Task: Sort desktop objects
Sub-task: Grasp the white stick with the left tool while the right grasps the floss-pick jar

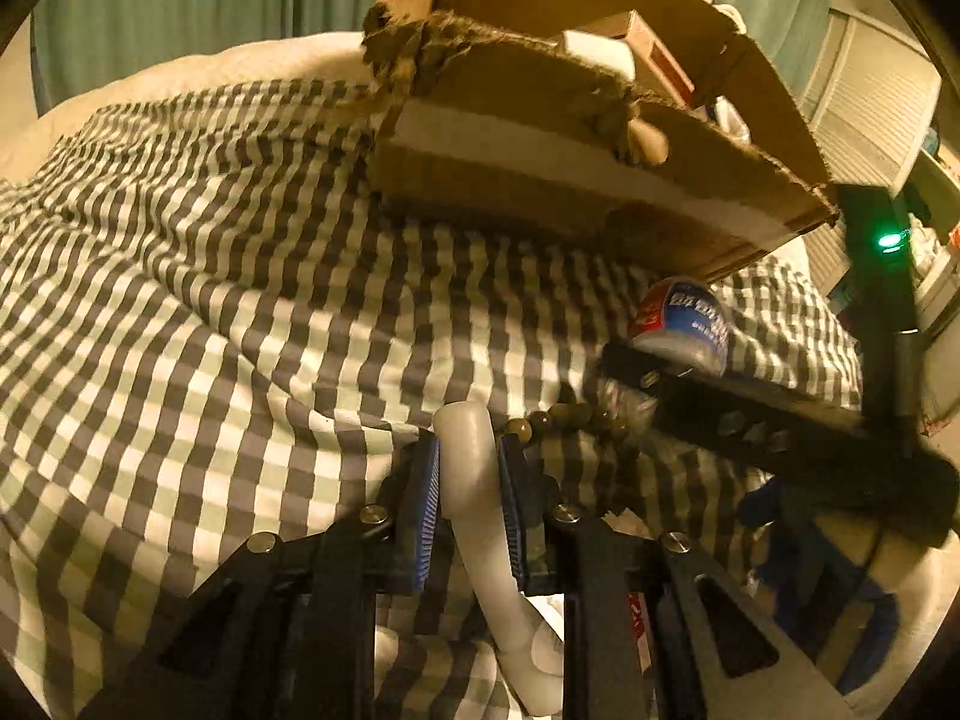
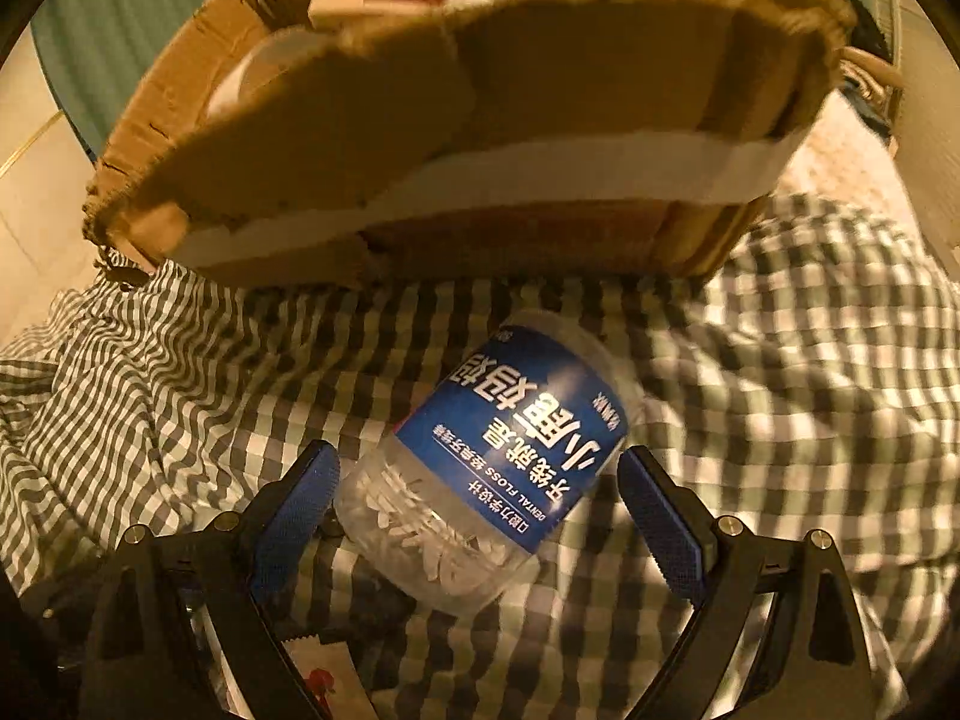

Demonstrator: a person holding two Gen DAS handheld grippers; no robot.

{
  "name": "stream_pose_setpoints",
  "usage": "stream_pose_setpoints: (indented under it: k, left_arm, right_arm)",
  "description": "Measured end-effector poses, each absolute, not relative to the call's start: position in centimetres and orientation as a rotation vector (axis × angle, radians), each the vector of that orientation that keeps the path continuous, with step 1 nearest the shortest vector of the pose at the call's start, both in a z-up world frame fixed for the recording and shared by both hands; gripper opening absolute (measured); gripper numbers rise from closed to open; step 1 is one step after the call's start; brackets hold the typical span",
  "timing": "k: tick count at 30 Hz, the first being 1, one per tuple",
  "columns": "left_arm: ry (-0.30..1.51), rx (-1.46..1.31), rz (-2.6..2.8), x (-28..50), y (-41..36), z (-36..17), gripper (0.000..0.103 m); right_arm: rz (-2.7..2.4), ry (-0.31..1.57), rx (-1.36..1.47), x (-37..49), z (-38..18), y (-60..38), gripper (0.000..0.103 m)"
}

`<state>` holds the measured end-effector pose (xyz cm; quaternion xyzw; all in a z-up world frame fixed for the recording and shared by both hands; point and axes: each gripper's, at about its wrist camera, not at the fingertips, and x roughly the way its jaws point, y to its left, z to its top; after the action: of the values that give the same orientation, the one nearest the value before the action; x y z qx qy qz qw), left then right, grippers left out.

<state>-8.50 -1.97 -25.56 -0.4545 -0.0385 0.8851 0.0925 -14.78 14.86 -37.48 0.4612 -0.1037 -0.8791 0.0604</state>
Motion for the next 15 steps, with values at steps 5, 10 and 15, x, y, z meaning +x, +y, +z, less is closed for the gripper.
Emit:
stream_pose_setpoints:
  k: [5, 10, 15]
  left_arm:
    - [-0.125, -1.288, 2.643, -8.2, -2.0, -24.5, 0.018]
    - [-0.118, -1.217, 2.67, -8.5, -2.4, -22.7, 0.018]
    - [-0.122, -1.143, 2.698, -7.8, -3.1, -20.7, 0.018]
  right_arm:
    - [-2.604, -0.351, 1.451, -15.2, -38.7, 15.0, 0.089]
    - [-2.604, -0.443, 1.424, -14.5, -38.1, 16.1, 0.074]
    - [-2.671, -0.436, 1.348, -13.2, -36.2, 16.5, 0.07]
